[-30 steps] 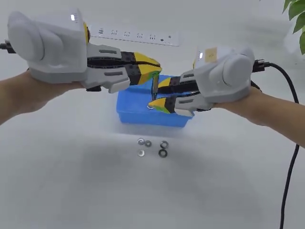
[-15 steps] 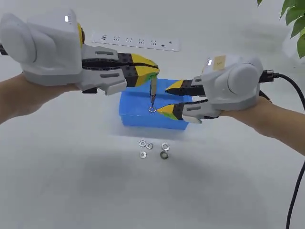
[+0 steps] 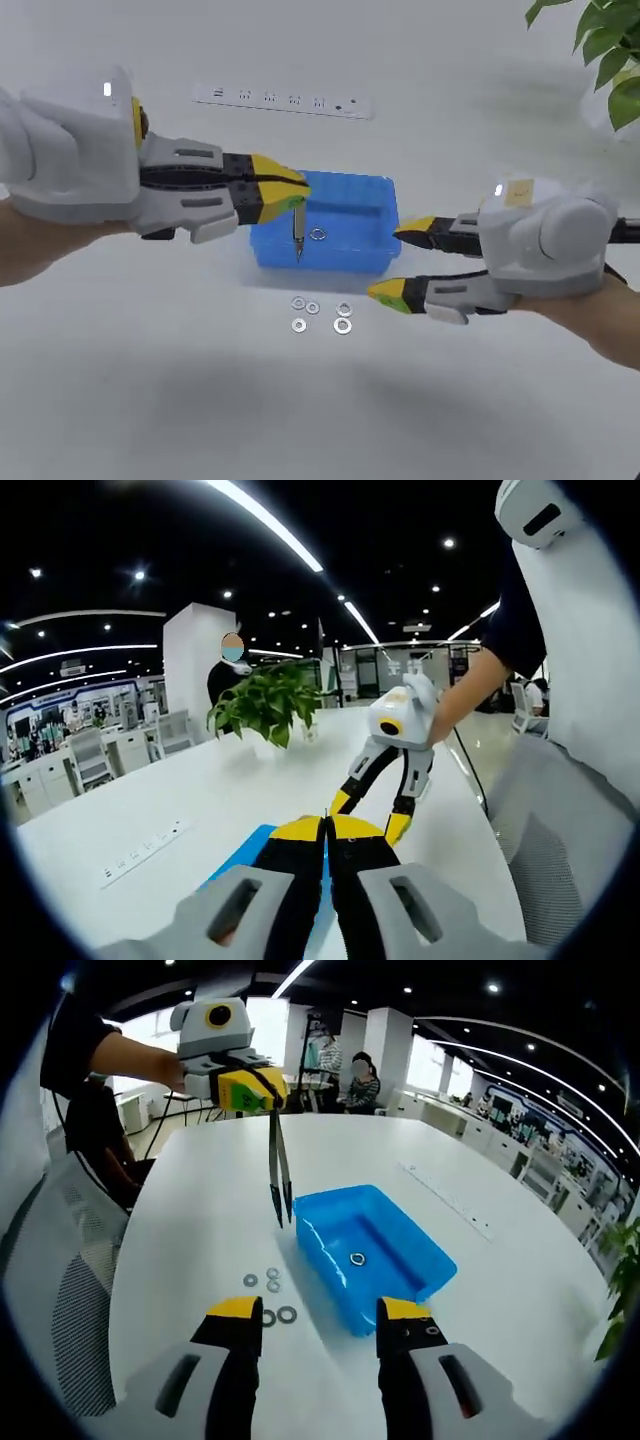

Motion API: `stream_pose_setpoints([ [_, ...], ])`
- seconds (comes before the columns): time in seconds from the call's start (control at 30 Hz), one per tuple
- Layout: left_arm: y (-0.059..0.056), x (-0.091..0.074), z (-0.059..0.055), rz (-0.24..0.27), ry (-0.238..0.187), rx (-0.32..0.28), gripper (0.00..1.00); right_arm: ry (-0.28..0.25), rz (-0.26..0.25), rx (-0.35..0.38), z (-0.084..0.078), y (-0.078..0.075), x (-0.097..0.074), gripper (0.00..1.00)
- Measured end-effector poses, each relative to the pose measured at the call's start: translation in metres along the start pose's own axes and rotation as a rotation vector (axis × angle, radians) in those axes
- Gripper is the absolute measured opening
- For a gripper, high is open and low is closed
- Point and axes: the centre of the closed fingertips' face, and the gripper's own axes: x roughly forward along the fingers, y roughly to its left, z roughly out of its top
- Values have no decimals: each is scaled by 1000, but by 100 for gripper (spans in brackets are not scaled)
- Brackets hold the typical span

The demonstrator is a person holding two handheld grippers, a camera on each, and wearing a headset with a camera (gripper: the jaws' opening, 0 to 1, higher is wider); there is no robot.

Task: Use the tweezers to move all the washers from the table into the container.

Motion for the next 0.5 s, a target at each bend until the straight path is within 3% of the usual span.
stream_pose_setpoints([
  [0.17, -13, 0, -12, -38, 47, 7, 4, 11, -25, 30, -14, 3, -11, 56],
  [0.5, -37, 5, -23, -73, 50, 10, 4, 19, -63, 45, -29, 21, -27, 67],
])
